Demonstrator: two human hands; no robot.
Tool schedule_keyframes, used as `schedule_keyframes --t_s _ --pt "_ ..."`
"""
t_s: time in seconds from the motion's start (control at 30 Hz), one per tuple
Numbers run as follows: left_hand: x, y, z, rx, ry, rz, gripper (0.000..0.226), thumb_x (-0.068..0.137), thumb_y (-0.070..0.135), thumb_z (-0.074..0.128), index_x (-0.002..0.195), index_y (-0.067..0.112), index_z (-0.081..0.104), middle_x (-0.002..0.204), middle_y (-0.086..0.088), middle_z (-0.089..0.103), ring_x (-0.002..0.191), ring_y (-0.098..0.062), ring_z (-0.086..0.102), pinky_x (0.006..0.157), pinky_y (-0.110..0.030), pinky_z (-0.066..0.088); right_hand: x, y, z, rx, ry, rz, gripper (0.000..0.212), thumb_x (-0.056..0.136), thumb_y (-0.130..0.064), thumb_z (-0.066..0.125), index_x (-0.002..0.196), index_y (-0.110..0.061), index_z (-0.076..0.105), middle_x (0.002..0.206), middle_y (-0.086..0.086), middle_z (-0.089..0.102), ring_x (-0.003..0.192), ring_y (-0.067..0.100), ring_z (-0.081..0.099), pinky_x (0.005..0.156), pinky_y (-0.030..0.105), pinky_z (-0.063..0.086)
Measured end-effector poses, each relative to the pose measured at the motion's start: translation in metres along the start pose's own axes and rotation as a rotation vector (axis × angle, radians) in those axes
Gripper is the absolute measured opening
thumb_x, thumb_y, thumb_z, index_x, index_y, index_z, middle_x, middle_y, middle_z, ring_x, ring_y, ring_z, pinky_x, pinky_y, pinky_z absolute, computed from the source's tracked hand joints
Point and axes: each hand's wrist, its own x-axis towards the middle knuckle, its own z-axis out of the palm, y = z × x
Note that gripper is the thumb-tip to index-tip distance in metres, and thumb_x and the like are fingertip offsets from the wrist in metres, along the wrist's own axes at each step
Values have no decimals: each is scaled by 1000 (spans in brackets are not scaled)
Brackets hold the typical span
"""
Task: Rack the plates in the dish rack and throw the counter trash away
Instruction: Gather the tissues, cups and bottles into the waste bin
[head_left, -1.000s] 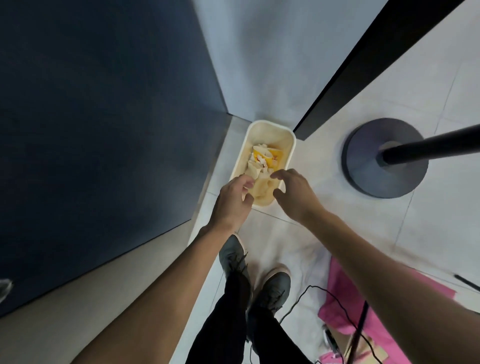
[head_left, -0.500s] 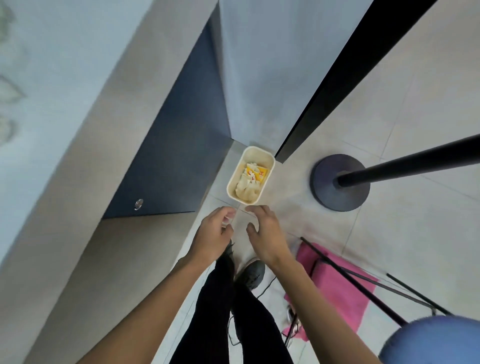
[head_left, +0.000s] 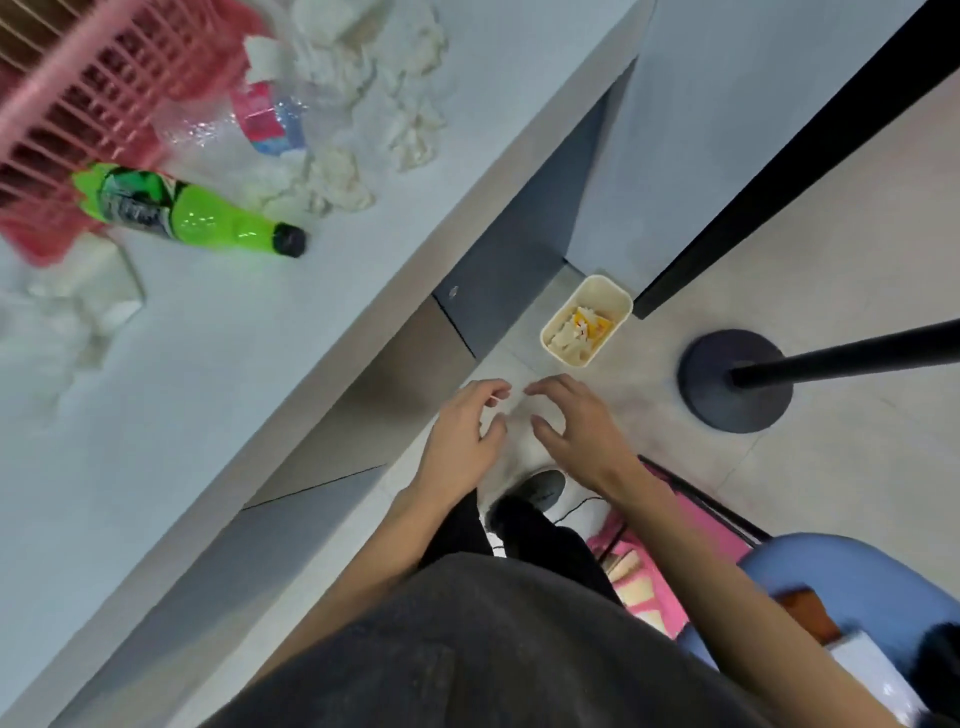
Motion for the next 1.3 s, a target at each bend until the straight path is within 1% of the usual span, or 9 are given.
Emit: schedule_keyframes --t_s 0.2,0.33,0.43,0.5,0.63,0.77,0.97,1.13,1.3 --pt "-57 -13 -72 19 113 -11 34 93 15 59 127 21 60 121 13 60 108 0 53 89 -20 44 0 -55 9 -149 -141 -231 38 88 -29 54 124 -17 58 123 -2 55 116 18 49 101 35 42" --pt "-103 -35 -122 18 204 -11 37 93 14 60 129 21 59 125 11 60 113 -1 52 93 -17 40 -2 -106 26 -207 -164 -345 36 92 -25 57 127 -18 57 127 -1 53 119 15 45 100 23 32" --pt "-135 -59 -156 6 273 -21 38 93 14 59 129 22 60 129 11 58 117 -4 51 98 -22 41 -7 -145 51 -262 -178 -443 36 94 -28 56 130 -22 55 131 -6 50 121 8 42 99 17 30" --pt "-154 -76 -179 29 323 9 30 94 19 56 123 21 63 128 11 58 117 -6 52 98 -19 40 -11 -173 72 -275 -205 -489 37 95 -27 57 131 -22 55 131 -8 50 122 5 41 99 11 25" --pt "-189 -112 -220 61 429 -13 26 91 25 48 108 19 67 123 12 58 113 -5 54 93 -7 35 -11 -228 117 -292 -249 -605 35 97 -29 53 131 -22 55 131 -11 49 122 3 43 101 9 27" --pt "-217 -143 -256 50 524 -66 19 91 17 51 102 20 67 118 12 60 110 -3 55 92 -13 38 0 -274 154 -277 -247 -650 29 97 -23 54 125 -17 59 128 -5 51 122 11 46 101 25 40" --pt "-237 -170 -293 -9 608 -86 20 92 17 51 103 22 68 111 15 63 105 2 56 88 -16 44 24 -328 190 -322 -275 -720 28 98 -25 51 123 -16 59 124 -6 51 116 12 49 95 35 46" --pt "-233 -188 -324 0 639 -135 20 96 16 53 112 24 62 111 15 63 102 -1 57 84 -23 46 45 -355 211 -357 -290 -705 31 100 -29 49 126 -16 58 125 -6 52 117 13 50 99 34 44" --pt "-205 -212 -368 131 653 -87 32 94 15 58 126 19 56 126 6 58 111 -12 55 86 -31 48 60 -371 229 -444 -339 -631 37 101 -30 46 135 -17 53 135 -3 49 122 16 47 101 29 39"
